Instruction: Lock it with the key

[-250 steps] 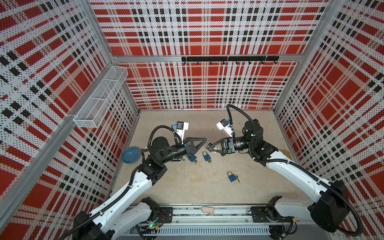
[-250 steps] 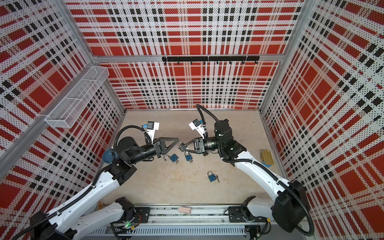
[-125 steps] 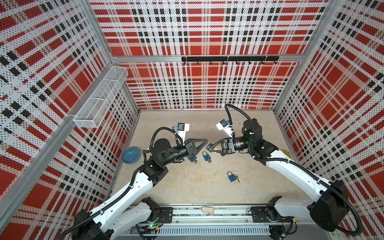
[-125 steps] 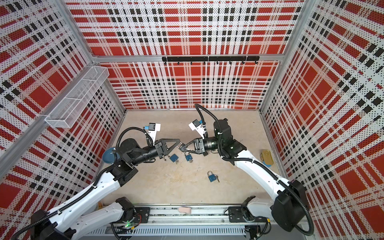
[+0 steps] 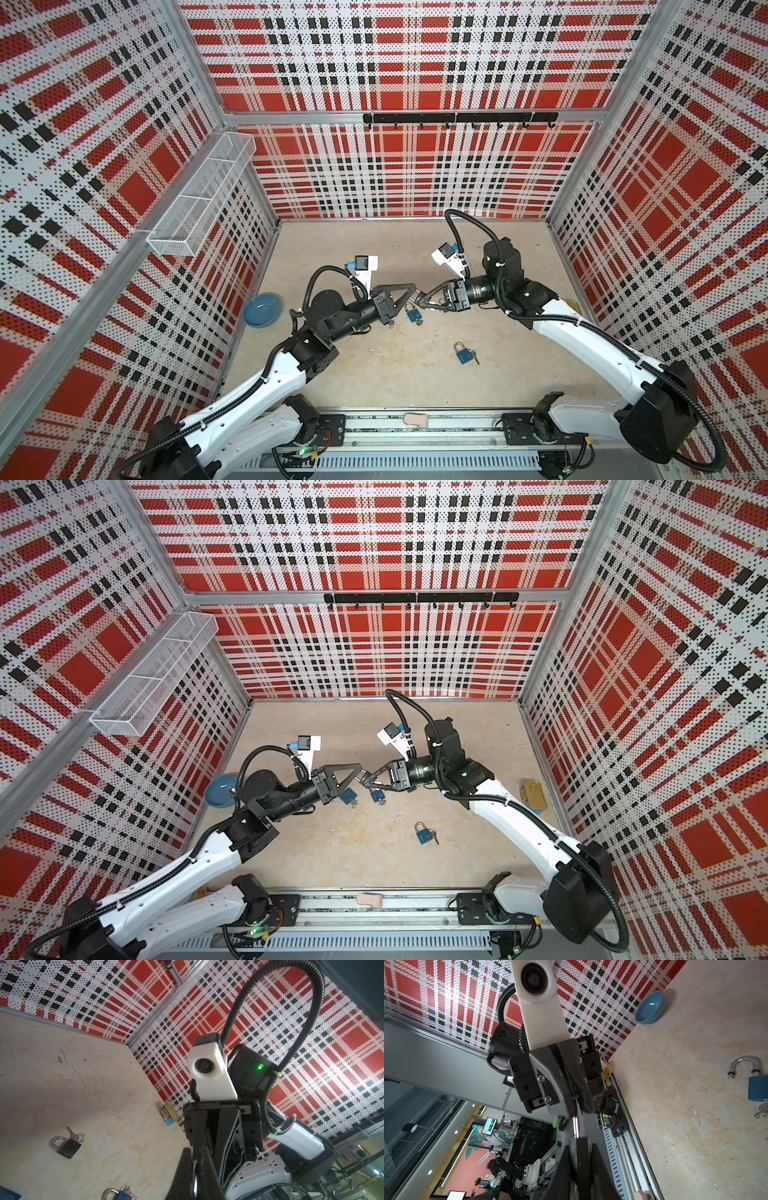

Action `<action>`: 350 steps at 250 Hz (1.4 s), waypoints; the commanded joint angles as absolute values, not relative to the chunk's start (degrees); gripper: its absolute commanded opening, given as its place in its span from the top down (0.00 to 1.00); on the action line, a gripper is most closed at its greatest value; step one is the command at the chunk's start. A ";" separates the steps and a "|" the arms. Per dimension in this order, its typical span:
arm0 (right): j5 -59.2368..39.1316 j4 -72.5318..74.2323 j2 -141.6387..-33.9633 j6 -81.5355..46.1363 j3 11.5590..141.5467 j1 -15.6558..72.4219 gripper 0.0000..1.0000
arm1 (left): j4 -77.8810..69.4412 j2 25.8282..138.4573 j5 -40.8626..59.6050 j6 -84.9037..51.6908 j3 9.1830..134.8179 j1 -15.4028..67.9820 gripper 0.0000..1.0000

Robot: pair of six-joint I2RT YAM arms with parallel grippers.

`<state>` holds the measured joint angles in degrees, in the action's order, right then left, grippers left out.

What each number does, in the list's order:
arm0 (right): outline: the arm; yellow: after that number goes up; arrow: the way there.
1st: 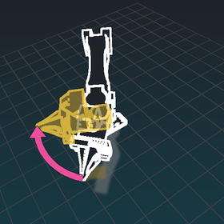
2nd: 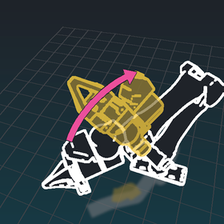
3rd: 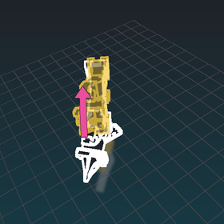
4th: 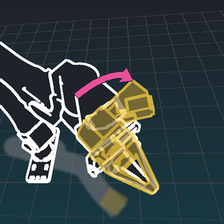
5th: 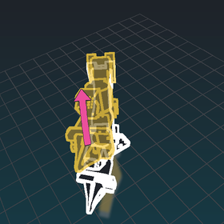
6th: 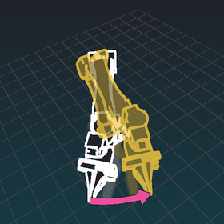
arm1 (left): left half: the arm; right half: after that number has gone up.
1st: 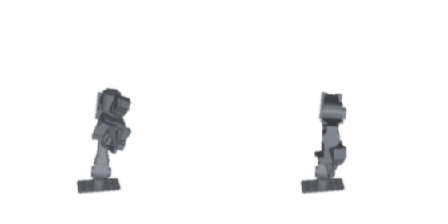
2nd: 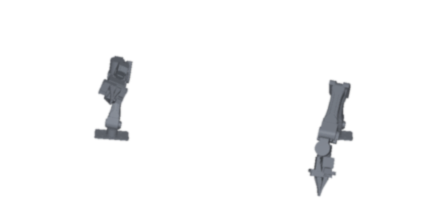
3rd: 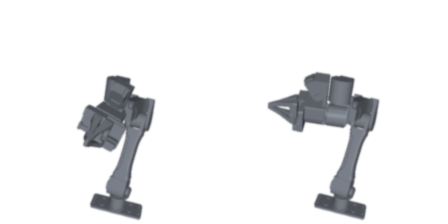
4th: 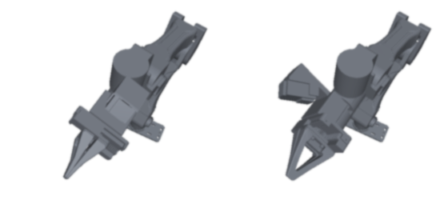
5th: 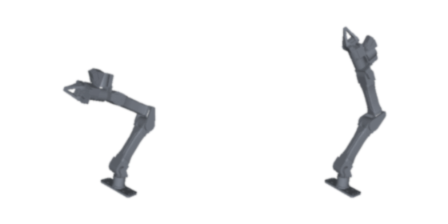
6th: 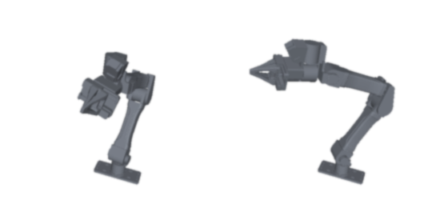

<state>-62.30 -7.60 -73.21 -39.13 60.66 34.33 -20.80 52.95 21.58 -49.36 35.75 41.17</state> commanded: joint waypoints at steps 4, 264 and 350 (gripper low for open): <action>-57.69 2.82 -72.75 -36.85 66.62 34.89 1.00 | -12.54 54.49 26.48 -49.69 31.84 45.72 1.00; -57.04 -1.32 -75.61 -33.02 69.85 34.21 1.00 | -21.30 62.51 23.66 -52.55 31.88 56.88 1.00; -57.60 1.03 -74.14 -34.72 66.62 34.21 0.95 | -12.23 52.41 28.87 -50.33 33.38 42.63 1.00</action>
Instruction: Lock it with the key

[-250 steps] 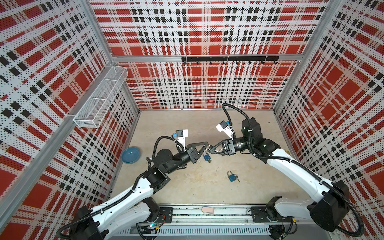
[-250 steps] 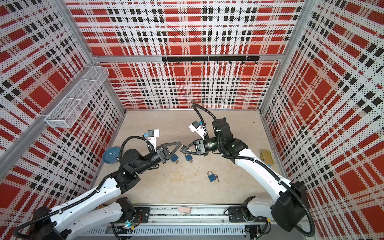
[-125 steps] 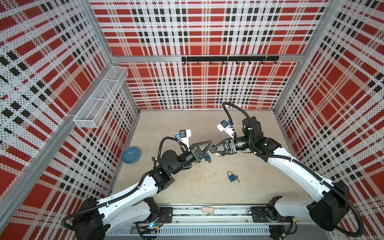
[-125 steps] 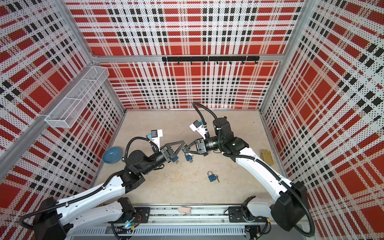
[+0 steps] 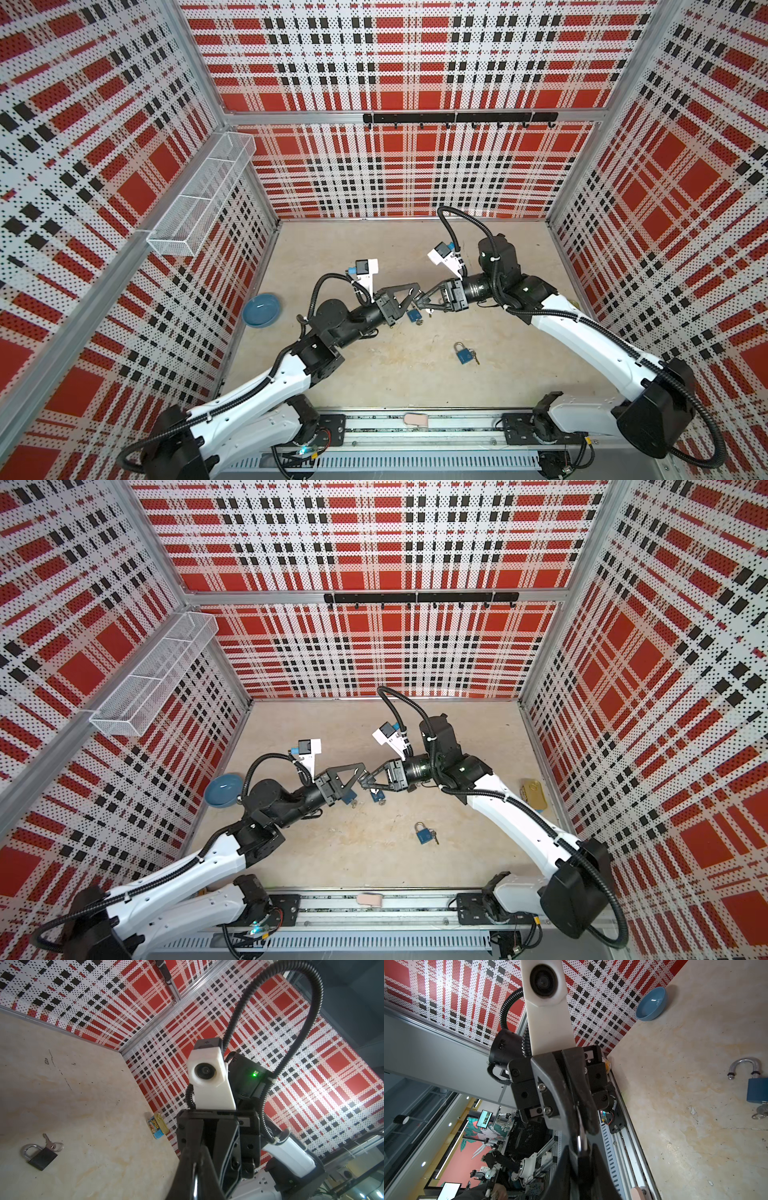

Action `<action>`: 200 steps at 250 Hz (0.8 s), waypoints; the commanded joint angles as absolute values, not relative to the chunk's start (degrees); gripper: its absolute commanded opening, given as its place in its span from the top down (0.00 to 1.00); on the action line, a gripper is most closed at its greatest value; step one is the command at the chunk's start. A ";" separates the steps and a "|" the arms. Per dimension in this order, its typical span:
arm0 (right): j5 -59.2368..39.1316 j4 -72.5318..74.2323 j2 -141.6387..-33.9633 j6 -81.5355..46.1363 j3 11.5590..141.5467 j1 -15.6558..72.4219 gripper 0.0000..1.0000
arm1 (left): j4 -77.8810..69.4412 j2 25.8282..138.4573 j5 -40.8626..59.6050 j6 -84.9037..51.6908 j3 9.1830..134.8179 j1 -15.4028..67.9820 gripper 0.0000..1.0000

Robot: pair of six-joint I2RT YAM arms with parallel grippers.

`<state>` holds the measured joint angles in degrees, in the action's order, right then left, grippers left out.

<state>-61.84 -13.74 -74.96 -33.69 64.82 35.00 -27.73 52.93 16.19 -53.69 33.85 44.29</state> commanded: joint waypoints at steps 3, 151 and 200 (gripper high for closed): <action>-57.69 1.54 -74.14 -35.01 66.40 34.19 0.93 | -11.94 52.33 28.98 -50.21 33.46 42.36 1.00; -58.45 17.51 -70.51 -46.71 52.48 32.25 0.63 | -11.14 50.82 30.09 -50.28 36.76 34.49 1.00; -58.73 25.16 -71.09 -51.79 47.41 32.43 0.63 | -11.38 49.93 27.15 -51.21 38.66 33.56 1.00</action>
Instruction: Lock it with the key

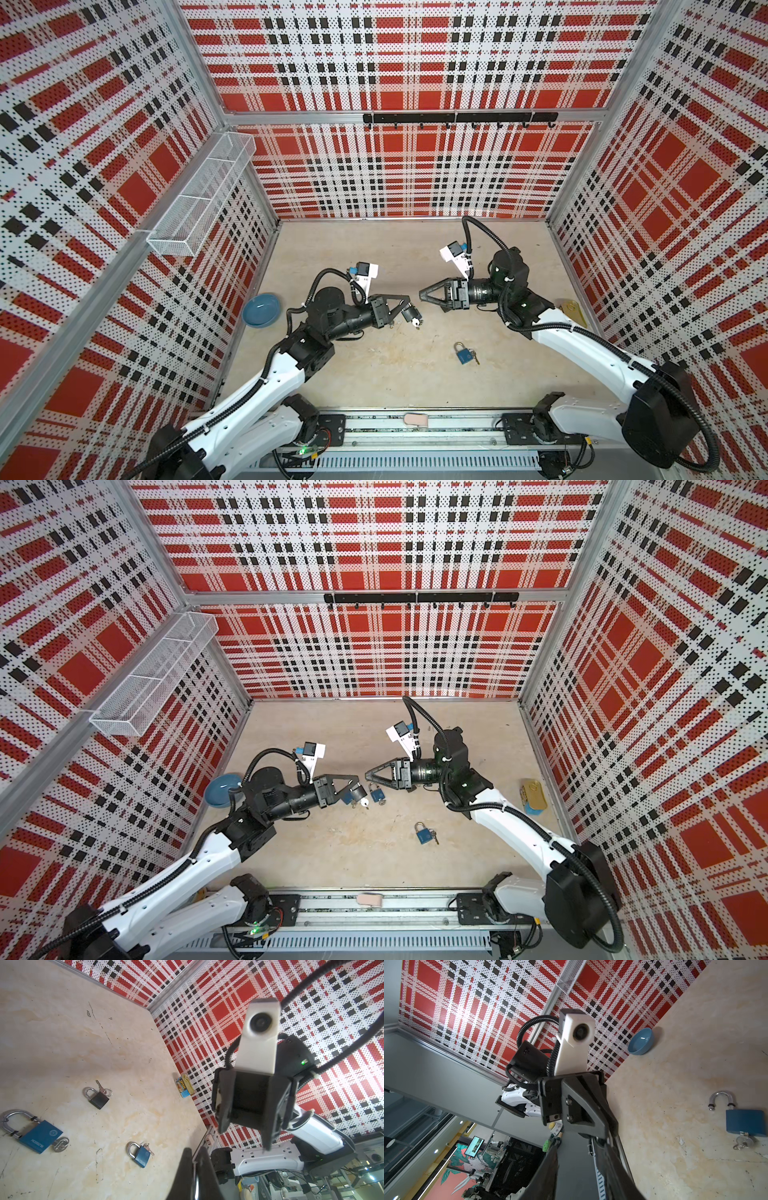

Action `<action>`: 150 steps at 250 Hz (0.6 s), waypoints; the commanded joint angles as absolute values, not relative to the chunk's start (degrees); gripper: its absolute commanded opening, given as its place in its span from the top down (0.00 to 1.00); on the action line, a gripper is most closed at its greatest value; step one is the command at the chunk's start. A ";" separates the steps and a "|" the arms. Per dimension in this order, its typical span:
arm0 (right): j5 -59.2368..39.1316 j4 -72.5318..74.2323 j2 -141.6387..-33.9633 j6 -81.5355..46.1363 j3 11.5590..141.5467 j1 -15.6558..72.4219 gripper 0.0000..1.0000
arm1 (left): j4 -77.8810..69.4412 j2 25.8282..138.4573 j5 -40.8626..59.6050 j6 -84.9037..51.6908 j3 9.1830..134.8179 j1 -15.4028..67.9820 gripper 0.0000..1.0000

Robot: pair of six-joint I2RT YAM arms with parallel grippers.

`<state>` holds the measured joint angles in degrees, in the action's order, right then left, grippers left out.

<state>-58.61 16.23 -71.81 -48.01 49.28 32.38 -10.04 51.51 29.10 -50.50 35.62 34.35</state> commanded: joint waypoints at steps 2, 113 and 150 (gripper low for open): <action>-58.78 25.43 -71.10 -51.88 47.29 32.56 0.63 | -11.41 49.92 27.09 -51.34 38.67 33.55 1.00; -59.00 26.88 -73.92 -51.25 47.38 36.93 0.67 | -15.58 48.98 23.38 -54.66 38.70 33.54 1.00; -58.01 23.82 -73.39 -49.40 47.75 36.92 0.63 | -16.51 48.27 23.14 -55.45 39.02 33.45 1.00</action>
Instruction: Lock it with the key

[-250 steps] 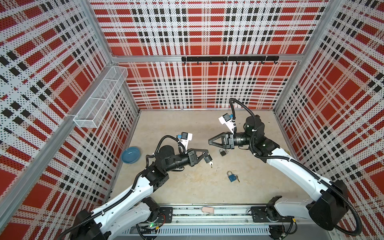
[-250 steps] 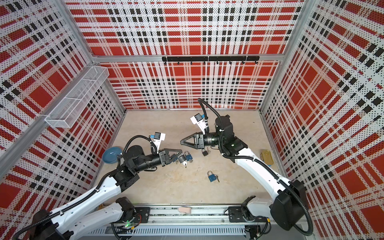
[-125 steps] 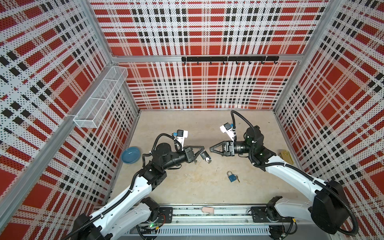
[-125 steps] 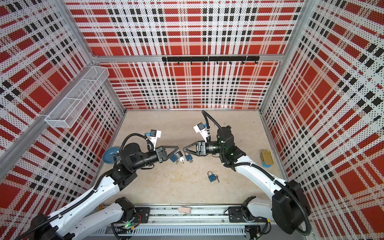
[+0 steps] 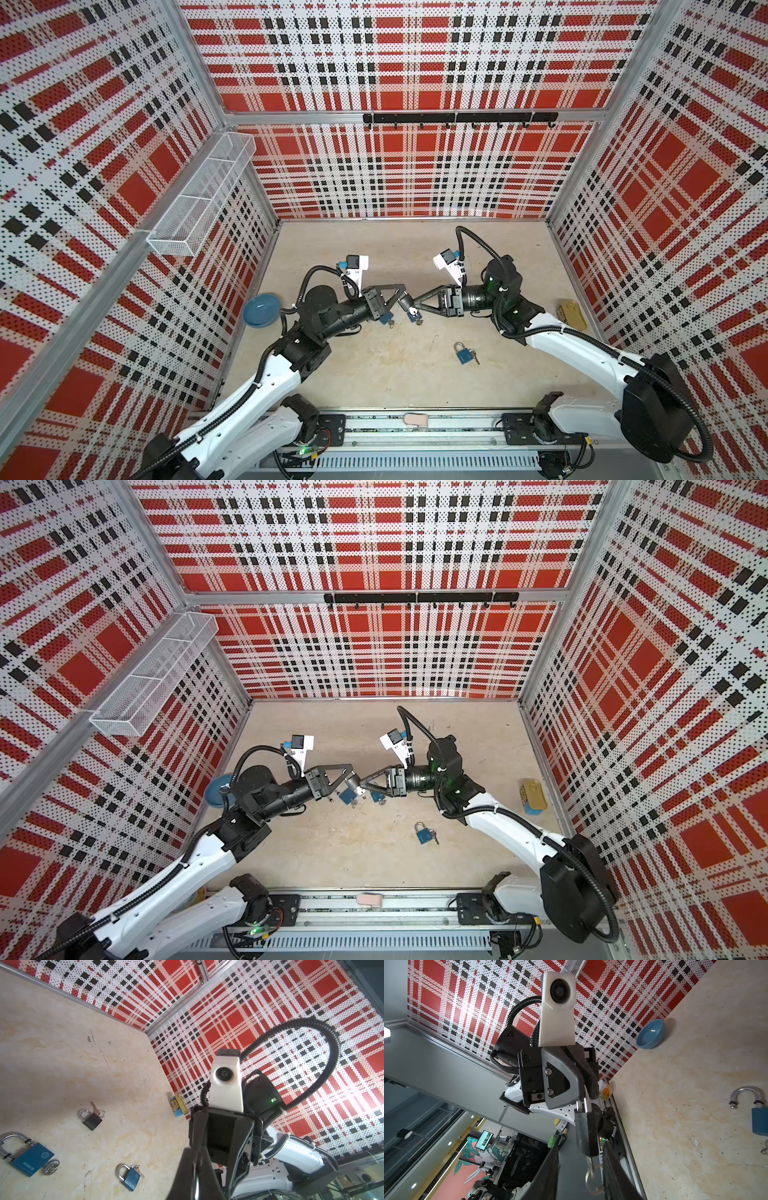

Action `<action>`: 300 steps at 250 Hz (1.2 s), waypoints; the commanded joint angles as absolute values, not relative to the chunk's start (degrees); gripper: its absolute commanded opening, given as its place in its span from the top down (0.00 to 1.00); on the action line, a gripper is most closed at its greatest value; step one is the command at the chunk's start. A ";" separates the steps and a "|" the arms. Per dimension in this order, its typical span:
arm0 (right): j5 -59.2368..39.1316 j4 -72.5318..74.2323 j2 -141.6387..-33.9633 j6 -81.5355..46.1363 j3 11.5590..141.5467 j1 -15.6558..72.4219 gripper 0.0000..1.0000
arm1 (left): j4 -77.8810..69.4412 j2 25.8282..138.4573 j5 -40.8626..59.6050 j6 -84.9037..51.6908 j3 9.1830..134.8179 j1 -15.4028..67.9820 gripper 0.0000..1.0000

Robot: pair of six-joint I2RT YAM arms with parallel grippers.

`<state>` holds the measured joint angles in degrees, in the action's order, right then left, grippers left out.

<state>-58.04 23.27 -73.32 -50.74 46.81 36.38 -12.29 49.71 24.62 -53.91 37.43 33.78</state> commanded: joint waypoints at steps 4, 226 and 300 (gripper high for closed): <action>-57.93 23.84 -73.43 -49.33 47.73 36.96 0.63 | -16.59 48.17 23.18 -55.52 39.02 33.45 1.00; -59.72 35.96 -77.24 -57.44 47.84 37.08 0.88 | -18.89 49.33 21.80 -56.47 36.39 34.50 1.00; -57.70 29.53 -74.87 -54.26 45.91 37.02 1.00 | -18.33 48.43 22.35 -55.88 36.47 30.84 1.00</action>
